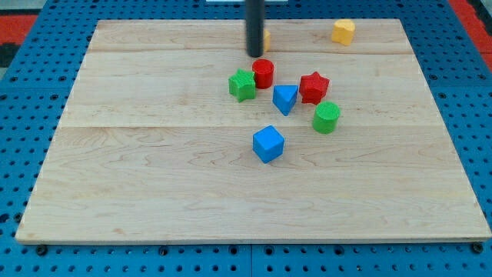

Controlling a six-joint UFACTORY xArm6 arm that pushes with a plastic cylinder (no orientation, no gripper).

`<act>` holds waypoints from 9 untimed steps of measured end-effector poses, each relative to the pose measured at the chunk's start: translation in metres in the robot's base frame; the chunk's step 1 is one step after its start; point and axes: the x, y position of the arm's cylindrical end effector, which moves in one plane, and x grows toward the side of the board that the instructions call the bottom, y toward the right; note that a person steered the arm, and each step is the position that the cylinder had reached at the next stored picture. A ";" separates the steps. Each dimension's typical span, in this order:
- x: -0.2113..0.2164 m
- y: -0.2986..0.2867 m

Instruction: Push the hexagon into the heart

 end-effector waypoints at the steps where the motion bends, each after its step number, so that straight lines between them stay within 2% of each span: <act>1: -0.007 -0.023; 3: -0.024 -0.067; 4: -0.034 -0.030; 5: -0.053 -0.037; 7: -0.055 0.058; 9: -0.024 0.007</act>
